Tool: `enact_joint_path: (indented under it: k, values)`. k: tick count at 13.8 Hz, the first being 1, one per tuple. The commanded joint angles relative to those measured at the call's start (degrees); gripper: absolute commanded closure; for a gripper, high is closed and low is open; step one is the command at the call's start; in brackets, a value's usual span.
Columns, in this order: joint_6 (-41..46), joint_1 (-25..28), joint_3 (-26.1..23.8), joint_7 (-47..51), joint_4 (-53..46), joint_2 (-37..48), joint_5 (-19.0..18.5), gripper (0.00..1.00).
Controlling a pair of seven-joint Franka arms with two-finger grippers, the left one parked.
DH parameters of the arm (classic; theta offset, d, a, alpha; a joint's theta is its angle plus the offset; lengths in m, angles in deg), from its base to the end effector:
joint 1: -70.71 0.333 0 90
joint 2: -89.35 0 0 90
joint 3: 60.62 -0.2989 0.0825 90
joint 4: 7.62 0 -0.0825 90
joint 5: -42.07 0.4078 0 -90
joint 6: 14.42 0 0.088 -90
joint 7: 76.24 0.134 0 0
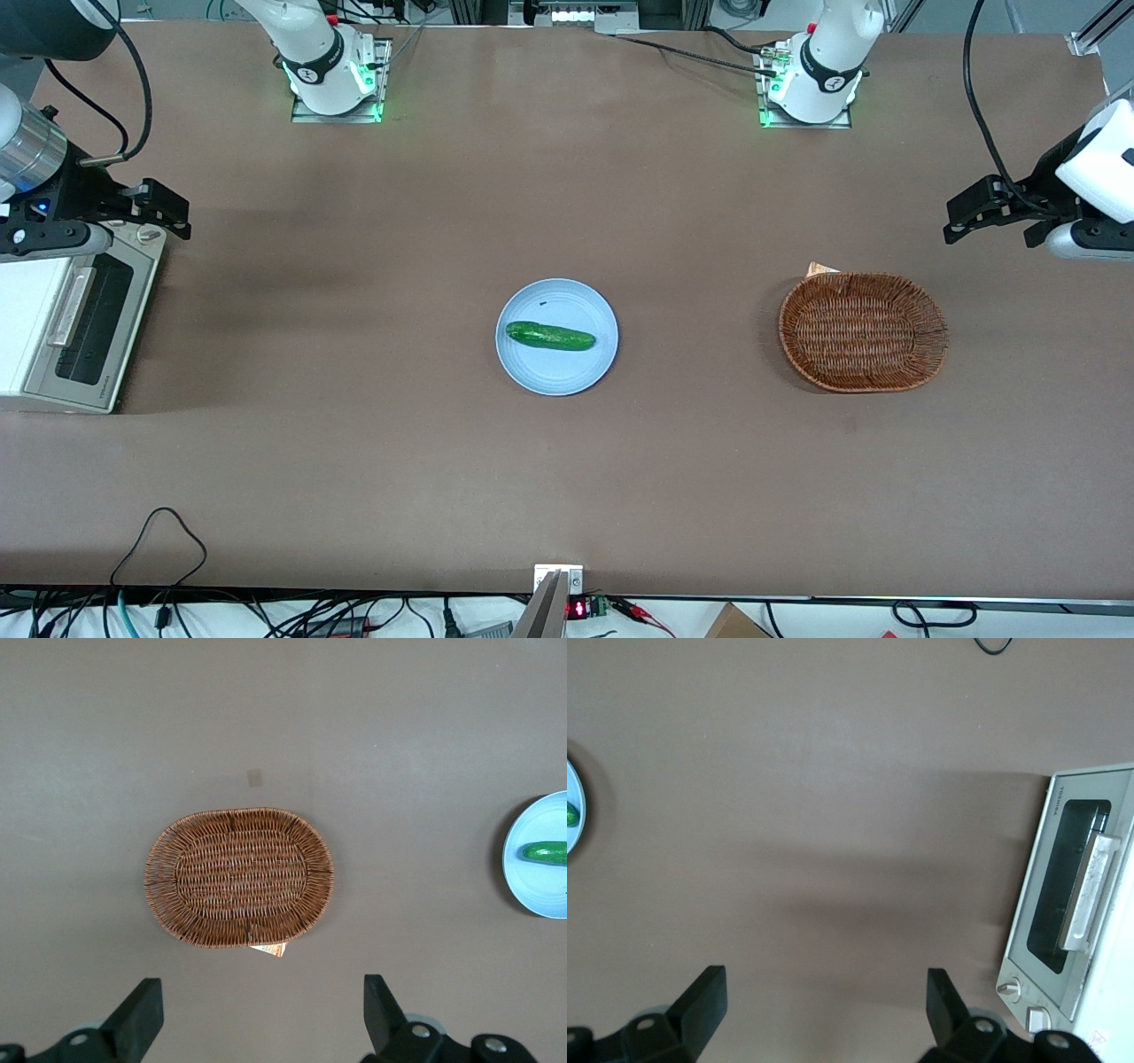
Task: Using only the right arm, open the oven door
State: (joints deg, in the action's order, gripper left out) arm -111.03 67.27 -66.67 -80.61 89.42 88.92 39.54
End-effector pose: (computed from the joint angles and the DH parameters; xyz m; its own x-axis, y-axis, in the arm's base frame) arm 0.5854 0.0211 0.5249 0.9918 0.1265 -0.0183 0.1272 -0.9910 0.0417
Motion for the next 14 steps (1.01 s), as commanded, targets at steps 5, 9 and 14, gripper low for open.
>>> enact_joint_path:
  k: [5,9,14]
  values:
    - [1.3,-0.1,0.3,0.2,-1.6,-0.5,0.6,0.43]
    - [1.5,-0.1,0.4,0.1,-1.9,-0.5,1.6,0.79]
    - [1.6,-0.1,0.5,3.0,-1.9,-1.0,2.4,1.0]
